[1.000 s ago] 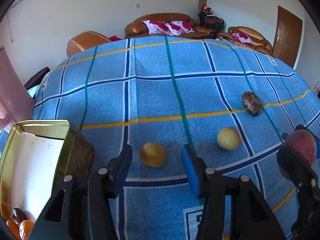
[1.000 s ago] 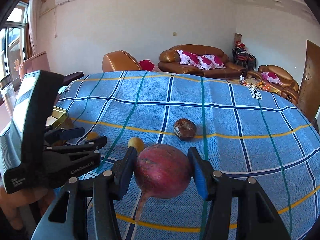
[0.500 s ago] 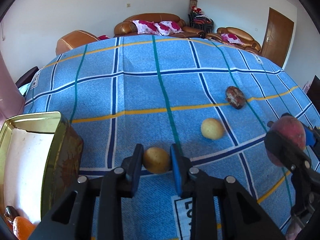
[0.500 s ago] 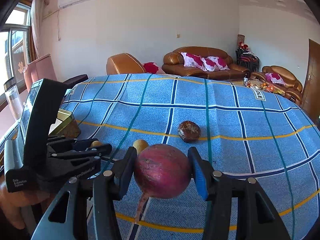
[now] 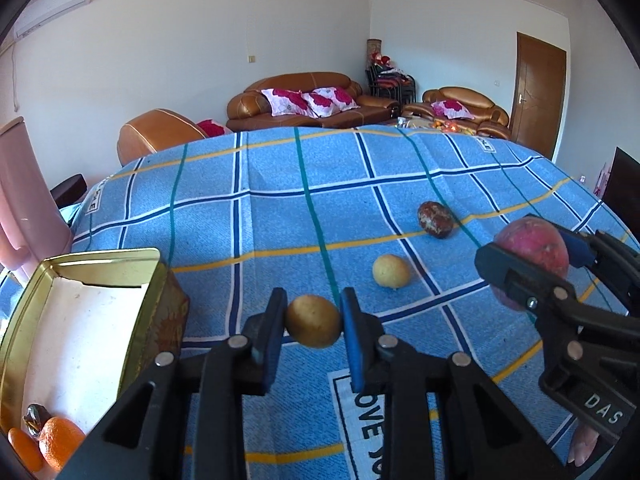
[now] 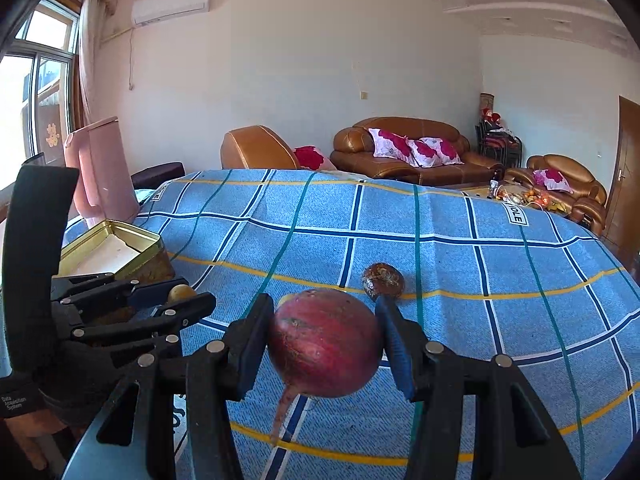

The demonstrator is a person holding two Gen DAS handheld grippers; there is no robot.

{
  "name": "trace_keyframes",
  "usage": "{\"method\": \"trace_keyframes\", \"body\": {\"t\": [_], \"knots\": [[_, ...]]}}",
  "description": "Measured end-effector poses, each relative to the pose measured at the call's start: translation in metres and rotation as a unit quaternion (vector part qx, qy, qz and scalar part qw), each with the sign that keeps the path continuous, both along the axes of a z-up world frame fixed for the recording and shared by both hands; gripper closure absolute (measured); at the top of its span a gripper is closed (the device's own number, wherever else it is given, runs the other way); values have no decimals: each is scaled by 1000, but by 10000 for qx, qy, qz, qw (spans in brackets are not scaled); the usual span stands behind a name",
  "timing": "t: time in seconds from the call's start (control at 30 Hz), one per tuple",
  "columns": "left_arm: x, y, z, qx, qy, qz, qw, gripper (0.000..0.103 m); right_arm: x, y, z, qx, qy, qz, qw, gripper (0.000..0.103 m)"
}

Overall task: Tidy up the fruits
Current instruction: 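Lift the red radish with the right gripper while the left approaches a small yellow fruit, then carry the red radish and the small yellow fruit toward the gold tin tray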

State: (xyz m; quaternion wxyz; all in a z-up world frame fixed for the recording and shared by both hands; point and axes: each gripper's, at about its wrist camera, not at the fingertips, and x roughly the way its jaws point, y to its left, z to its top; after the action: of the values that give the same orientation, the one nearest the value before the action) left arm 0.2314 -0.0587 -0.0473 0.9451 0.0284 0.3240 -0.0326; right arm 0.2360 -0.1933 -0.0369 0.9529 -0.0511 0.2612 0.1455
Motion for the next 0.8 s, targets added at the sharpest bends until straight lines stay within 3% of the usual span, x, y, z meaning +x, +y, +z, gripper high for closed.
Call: {"method": "trace_keyframes", "body": {"t": [0.37, 0.8], "knots": [[-18, -1, 11, 110, -568, 51, 9983, 74, -8, 1, 3, -25, -241, 36, 9997, 48], [-37, 5, 18, -19, -1051, 147, 9944, 74, -25, 2, 9, -15, -671, 108, 9977, 48]]}}
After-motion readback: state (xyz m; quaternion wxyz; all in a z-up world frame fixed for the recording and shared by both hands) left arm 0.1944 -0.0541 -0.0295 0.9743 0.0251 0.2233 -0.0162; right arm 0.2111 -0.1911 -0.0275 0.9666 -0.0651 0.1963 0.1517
